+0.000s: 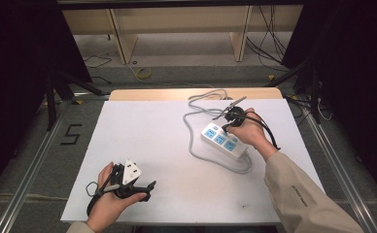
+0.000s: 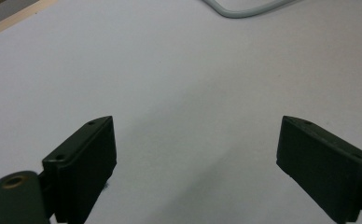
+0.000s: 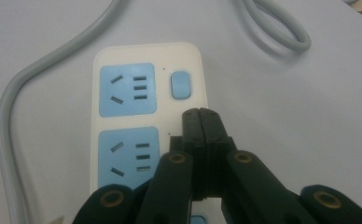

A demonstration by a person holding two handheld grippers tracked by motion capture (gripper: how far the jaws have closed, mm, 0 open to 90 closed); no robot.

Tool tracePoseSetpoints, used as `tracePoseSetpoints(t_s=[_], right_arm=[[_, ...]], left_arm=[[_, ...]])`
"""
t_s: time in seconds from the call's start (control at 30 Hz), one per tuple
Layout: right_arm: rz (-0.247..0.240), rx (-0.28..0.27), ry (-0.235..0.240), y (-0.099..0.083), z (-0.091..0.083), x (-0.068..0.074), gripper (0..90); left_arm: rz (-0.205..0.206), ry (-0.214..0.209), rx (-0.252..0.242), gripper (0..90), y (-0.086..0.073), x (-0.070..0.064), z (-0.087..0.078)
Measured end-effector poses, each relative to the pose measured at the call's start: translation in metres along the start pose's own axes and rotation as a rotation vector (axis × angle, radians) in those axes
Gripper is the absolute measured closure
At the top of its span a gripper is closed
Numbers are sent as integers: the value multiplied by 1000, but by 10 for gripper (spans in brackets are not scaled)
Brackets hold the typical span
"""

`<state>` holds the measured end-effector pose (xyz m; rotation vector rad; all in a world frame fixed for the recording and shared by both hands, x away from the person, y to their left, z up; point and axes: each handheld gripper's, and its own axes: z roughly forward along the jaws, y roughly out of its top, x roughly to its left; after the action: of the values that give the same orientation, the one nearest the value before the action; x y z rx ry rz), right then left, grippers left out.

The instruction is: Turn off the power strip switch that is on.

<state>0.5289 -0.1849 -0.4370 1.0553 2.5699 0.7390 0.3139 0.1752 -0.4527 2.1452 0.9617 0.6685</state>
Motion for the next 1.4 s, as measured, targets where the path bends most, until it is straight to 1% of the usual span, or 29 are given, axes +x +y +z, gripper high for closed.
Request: tracePoseSetpoints(t_s=[0.2,0.3,0.4,0.53,0.57,0.63,0.9,0.93,1.4], right_arm=[[-4,-10,6,-1,-6,1,900],[11,-18,11,-3,-9,1,900],[10,-26,13,-6,-12,-1,900],[20,-37,16,-11,-15,-3,900],[29,-38,18,-12,-16,-3,900],[29,-46,17,-15,-18,-4,900],[52,-58,24,-26,-27,-5,900],[46,-62,23,-27,-28,-5,900],[55,-85,27,-38,-42,-1,900]], left_arm=[[-3,0,-1,116,0,-1,0],[-4,0,0,116,0,-1,0],[-3,0,4,116,0,-1,0],[-4,2,0,116,0,-1,1],[-4,3,0,116,0,-1,1],[-5,3,0,117,0,-1,1],[-1,2,4,117,0,-1,1],[-1,2,4,117,1,-1,1],[-2,4,3,117,1,-2,0]])
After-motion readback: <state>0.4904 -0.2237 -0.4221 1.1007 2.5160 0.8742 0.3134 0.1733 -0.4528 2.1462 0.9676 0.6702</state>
